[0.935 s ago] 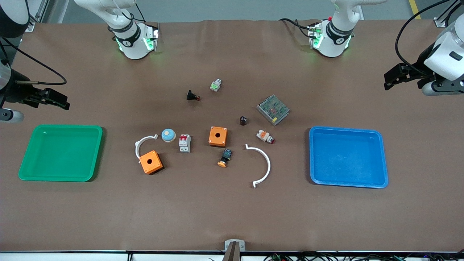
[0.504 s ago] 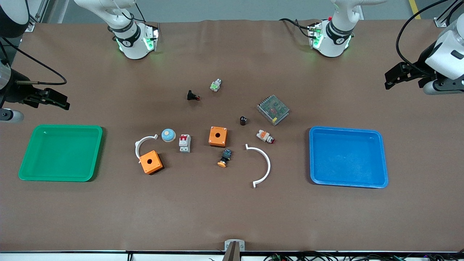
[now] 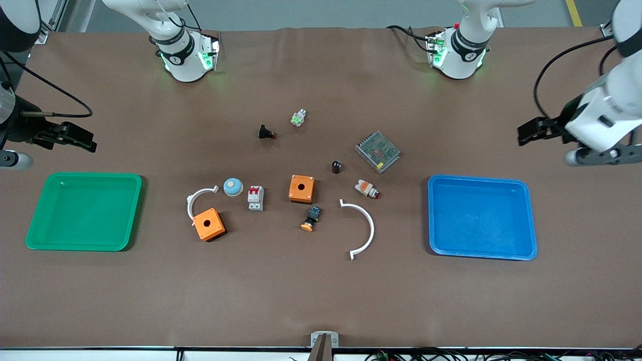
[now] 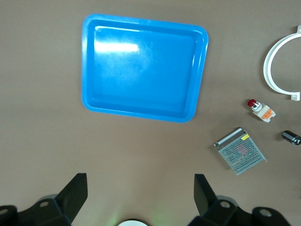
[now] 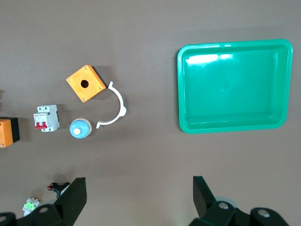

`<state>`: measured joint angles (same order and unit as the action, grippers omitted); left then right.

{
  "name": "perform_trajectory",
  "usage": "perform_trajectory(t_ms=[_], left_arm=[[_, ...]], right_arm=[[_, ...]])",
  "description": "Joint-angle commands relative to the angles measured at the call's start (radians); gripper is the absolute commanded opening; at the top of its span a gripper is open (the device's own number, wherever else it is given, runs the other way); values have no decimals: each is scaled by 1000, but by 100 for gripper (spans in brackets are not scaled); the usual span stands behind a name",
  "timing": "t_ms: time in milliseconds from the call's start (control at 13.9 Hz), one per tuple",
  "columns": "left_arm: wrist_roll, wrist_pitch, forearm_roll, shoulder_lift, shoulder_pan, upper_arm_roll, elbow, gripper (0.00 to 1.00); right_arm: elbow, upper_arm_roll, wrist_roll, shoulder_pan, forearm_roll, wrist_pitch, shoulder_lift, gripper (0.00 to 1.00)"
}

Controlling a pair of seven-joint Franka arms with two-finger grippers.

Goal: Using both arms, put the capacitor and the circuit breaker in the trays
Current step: 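Move the left gripper out from rest toward the black capacitor, then grasp the black capacitor with the left gripper while the right gripper reaches the breaker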

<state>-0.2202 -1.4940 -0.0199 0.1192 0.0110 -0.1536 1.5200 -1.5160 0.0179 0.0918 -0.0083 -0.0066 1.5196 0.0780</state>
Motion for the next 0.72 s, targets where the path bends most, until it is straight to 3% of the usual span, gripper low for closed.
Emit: perform_trajectory(t_ms=[0,216,647], left_arm=[[-211,-20,2,75,71,-41,-32,100],[-466,-164,0,137,189,-43,22,100],[-1048,-434,-14,353,430,-43,29,100]], right_arm=[[-18,4,5,-2,14,20,-20,100],[-16,2,2,-7,13,21,-18,100],[2,2,3,-9,17,33,-12,100]])
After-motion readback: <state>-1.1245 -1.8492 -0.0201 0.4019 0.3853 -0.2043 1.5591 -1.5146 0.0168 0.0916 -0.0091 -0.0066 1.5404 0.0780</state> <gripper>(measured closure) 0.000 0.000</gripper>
